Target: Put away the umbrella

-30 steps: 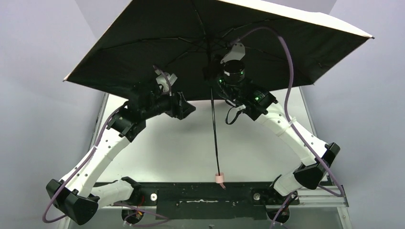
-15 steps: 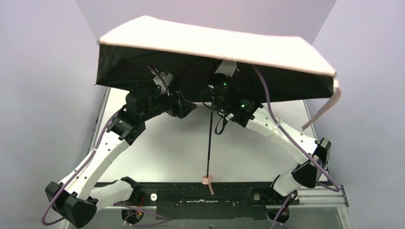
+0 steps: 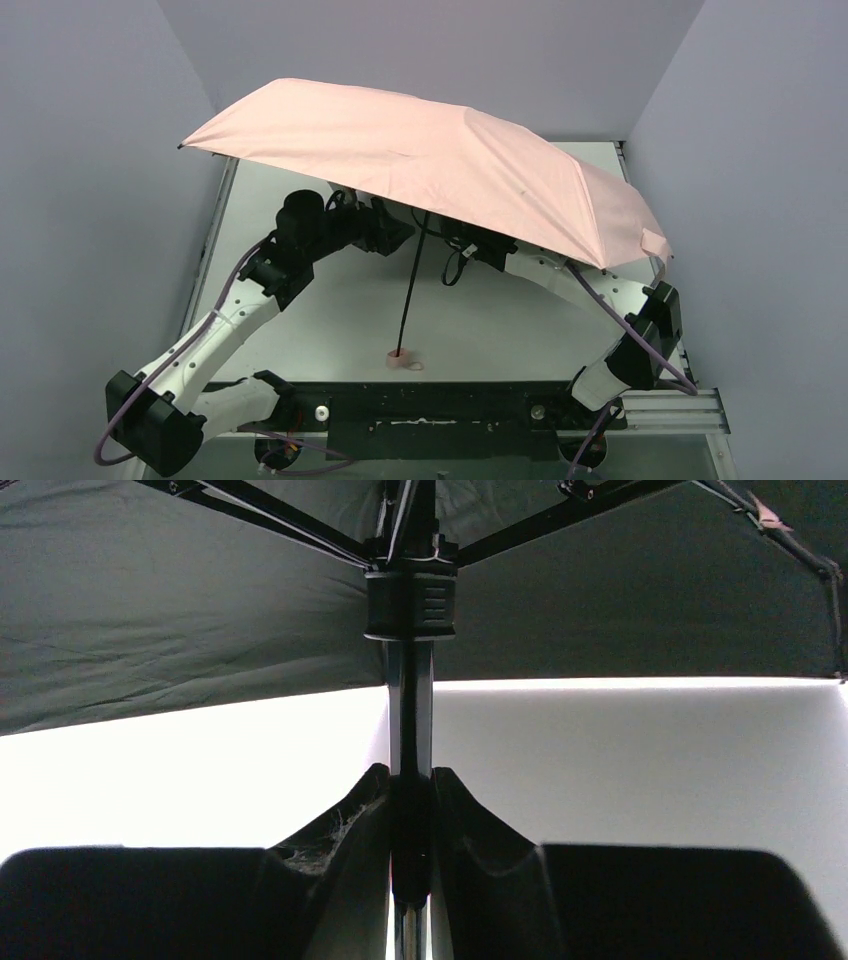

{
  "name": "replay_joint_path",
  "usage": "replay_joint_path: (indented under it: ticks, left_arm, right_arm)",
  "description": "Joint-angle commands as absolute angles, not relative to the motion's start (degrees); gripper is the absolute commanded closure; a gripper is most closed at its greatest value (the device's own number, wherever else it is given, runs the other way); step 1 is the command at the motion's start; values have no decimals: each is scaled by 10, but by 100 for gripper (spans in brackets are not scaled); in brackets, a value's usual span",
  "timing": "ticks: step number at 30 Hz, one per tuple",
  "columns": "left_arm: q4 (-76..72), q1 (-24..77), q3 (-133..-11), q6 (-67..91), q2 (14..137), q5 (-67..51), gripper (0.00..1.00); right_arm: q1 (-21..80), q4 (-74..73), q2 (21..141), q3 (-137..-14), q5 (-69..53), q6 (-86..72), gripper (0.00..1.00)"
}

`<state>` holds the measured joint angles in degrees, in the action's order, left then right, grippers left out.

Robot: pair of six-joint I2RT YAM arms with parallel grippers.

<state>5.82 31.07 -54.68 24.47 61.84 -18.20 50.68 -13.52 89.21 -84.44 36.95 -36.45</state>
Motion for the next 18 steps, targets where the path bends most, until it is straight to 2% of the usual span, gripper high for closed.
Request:
replay_joint_path:
  ticks: [1,8,12,14,18]
  left_arm:
    - [-19,309,-570,226,644,-170,25]
    - [-51,310,-592,224,694,-202,26]
    - [-64,310,-598,220,714,-201,29]
    - [-66,310,-609,217,725,-203,34]
    - [-66,310,-630,213,748,-216,53]
  right_arm:
    - [507,-107,897,-866,325,-440,100]
    - [498,-108,893,-867,289,-472,100]
    - [489,-106,890,-865,256,-502,100]
    - [482,-100,891,-862,240,-519,100]
    - [473,-91,891,-858,222,-540,100]
